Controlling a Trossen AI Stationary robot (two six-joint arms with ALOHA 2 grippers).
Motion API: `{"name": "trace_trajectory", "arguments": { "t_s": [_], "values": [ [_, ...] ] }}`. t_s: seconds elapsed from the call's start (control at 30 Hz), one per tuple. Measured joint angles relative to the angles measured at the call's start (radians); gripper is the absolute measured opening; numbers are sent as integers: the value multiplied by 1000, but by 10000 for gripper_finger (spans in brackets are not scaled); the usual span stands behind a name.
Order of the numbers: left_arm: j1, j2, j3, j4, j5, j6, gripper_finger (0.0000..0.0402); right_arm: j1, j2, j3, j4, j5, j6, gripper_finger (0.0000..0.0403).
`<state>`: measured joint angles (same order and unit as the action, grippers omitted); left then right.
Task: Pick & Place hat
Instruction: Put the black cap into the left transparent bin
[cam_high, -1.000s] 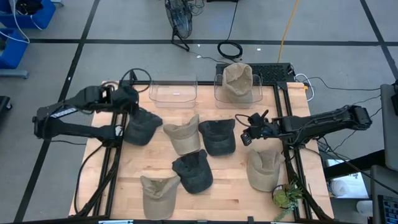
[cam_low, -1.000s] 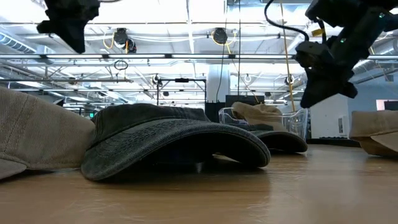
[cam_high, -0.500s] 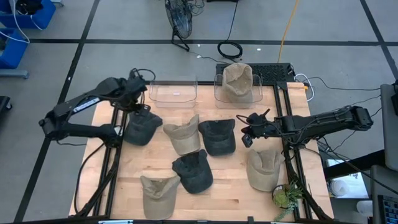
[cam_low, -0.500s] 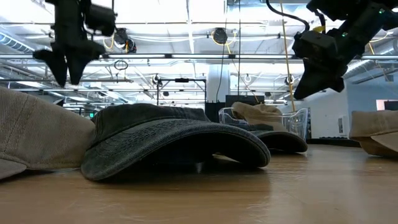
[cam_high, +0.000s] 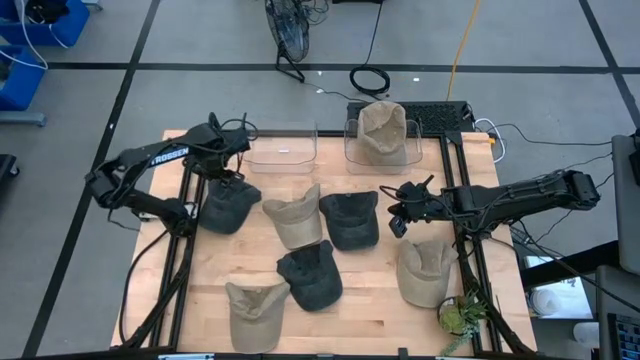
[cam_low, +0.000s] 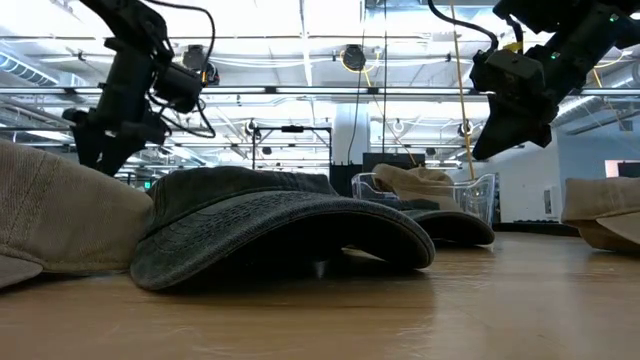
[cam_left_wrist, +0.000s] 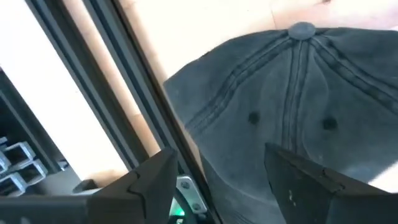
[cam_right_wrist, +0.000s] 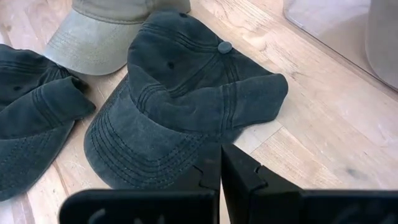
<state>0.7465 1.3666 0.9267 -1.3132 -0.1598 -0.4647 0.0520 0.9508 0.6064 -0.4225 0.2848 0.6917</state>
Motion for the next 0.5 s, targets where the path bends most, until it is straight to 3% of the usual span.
{"name": "trace_trajectory", "arguments": {
  "t_s": [0.4, 0.5],
  "values": [
    [86, 90, -119, 85, 30, 60, 196, 0, 0, 0, 20, 1, 2, 0],
    [103, 94, -158, 120, 76, 59, 196, 0, 0, 0, 44, 2, 0, 0]
  ]
}}
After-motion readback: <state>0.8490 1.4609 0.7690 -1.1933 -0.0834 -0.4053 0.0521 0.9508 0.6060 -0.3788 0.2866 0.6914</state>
